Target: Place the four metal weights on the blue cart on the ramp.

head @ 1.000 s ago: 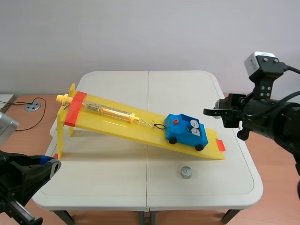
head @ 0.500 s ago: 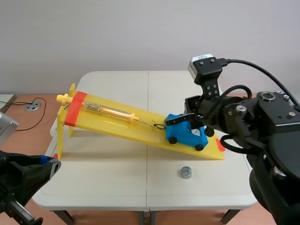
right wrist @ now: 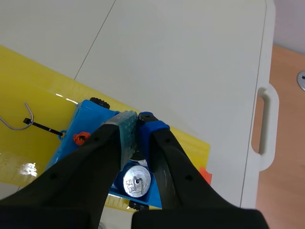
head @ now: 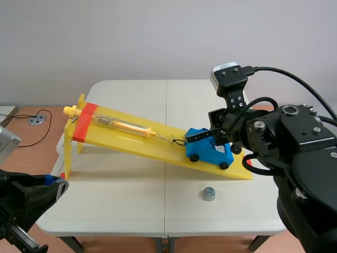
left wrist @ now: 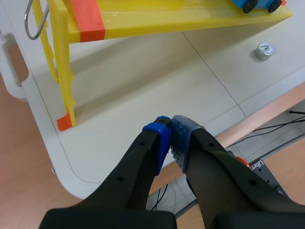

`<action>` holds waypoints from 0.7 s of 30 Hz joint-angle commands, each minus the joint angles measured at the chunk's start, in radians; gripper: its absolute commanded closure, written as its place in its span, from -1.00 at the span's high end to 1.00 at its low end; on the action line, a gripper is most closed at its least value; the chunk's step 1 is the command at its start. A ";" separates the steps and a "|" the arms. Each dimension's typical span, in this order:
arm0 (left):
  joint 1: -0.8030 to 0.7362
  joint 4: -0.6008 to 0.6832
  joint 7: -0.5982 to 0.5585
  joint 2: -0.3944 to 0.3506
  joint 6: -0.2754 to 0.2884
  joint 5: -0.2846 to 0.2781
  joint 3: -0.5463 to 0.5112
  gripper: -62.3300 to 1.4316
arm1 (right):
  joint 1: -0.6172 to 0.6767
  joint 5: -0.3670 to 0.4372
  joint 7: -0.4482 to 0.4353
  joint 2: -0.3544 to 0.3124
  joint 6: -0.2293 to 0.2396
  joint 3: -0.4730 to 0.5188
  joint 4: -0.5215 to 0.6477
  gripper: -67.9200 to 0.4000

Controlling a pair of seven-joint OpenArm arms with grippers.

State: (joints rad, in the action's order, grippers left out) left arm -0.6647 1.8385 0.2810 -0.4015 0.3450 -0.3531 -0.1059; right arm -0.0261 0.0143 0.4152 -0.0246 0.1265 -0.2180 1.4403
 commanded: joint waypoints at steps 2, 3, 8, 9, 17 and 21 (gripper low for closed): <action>0.020 0.071 -0.097 0.016 0.025 -0.070 -0.016 -0.84 | -0.132 0.033 -0.171 0.006 -0.060 -0.002 0.014 -0.96; 0.020 0.071 -0.096 0.021 0.025 -0.070 -0.016 -0.84 | -0.138 0.033 -0.172 0.006 -0.060 -0.005 0.003 -0.96; 0.019 0.071 -0.095 0.038 0.026 -0.070 -0.016 -0.84 | -0.160 0.029 -0.189 0.016 -0.059 -0.007 -0.043 -0.96; 0.019 0.071 -0.095 0.039 0.026 -0.070 -0.016 -0.84 | -0.160 0.029 -0.198 0.017 -0.059 -0.007 -0.048 -0.96; 0.019 0.071 -0.088 0.039 0.026 -0.070 -0.016 -0.84 | -0.159 0.029 -0.204 0.019 -0.051 -0.008 -0.048 -0.96; 0.019 0.071 -0.088 0.039 0.026 -0.070 -0.016 -0.84 | -0.159 0.030 -0.204 0.019 -0.020 -0.008 -0.048 -0.67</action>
State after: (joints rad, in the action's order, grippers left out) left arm -0.6647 1.8385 0.2840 -0.3710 0.3450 -0.3531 -0.1059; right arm -0.0689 0.0147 0.3634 -0.0246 0.1204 -0.2184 1.3220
